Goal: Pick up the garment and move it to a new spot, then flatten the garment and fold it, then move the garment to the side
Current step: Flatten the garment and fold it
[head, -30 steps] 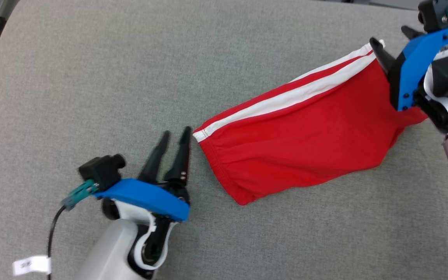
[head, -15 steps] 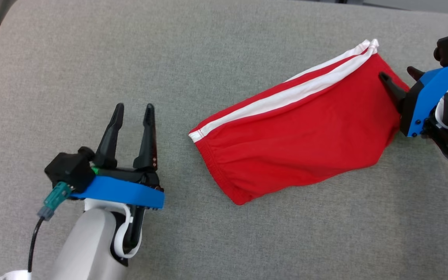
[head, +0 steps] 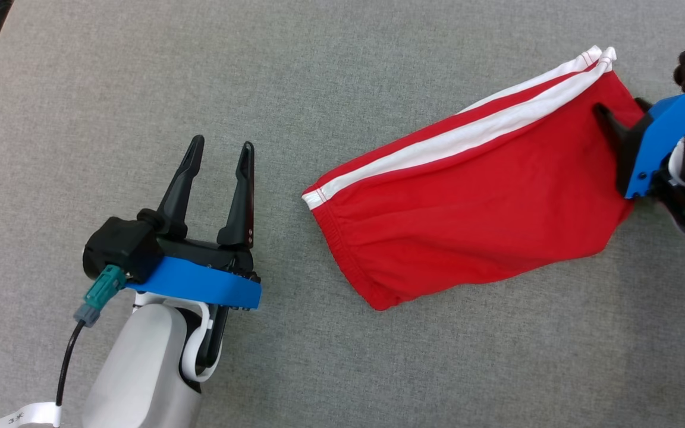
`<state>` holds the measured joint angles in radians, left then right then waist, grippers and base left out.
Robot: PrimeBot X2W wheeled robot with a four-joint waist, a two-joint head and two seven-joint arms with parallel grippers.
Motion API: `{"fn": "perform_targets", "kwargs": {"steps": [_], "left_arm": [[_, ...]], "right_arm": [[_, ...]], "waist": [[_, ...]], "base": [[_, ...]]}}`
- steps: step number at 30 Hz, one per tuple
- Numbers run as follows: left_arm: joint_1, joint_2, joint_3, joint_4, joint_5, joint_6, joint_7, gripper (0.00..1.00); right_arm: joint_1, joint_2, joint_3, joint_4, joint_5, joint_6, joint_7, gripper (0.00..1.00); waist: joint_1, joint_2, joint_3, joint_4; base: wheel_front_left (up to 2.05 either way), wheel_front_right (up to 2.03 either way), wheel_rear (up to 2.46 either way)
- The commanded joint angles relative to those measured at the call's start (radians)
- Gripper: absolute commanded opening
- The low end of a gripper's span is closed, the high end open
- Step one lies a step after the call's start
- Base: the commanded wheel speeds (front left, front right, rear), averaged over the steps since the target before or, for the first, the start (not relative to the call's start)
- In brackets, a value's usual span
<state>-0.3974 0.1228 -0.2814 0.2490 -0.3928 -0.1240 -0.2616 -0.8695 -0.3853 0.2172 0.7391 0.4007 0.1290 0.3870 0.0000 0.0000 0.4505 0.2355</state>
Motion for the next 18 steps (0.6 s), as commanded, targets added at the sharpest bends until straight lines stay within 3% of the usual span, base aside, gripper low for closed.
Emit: {"fn": "perform_targets", "kwargs": {"steps": [1,10,18], "left_arm": [[-0.005,0.002,0.004,0.002,0.008,-0.004,-0.004,1.00],[0.044,0.022,0.004,0.037,-0.001,-0.008,-0.004,1.00],[0.103,0.063,0.008,0.039,-0.010,-0.009,-0.004,1.00]], "right_arm": [[0.028,0.023,0.022,0.019,0.007,0.003,0.016,0.00],[0.061,0.003,-0.068,0.000,0.012,0.002,-0.121,0.00],[0.202,0.024,-0.244,-0.099,-0.105,0.002,-0.156,0.00]], "waist": [[0.0000,0.0000,-0.004,-0.002],[0.0000,0.0000,-0.065,-0.039],[0.0000,0.0000,-0.155,-0.114]], "base": [[0.00,0.00,0.00],[0.00,0.00,0.00],[0.00,0.00,0.00]]}}
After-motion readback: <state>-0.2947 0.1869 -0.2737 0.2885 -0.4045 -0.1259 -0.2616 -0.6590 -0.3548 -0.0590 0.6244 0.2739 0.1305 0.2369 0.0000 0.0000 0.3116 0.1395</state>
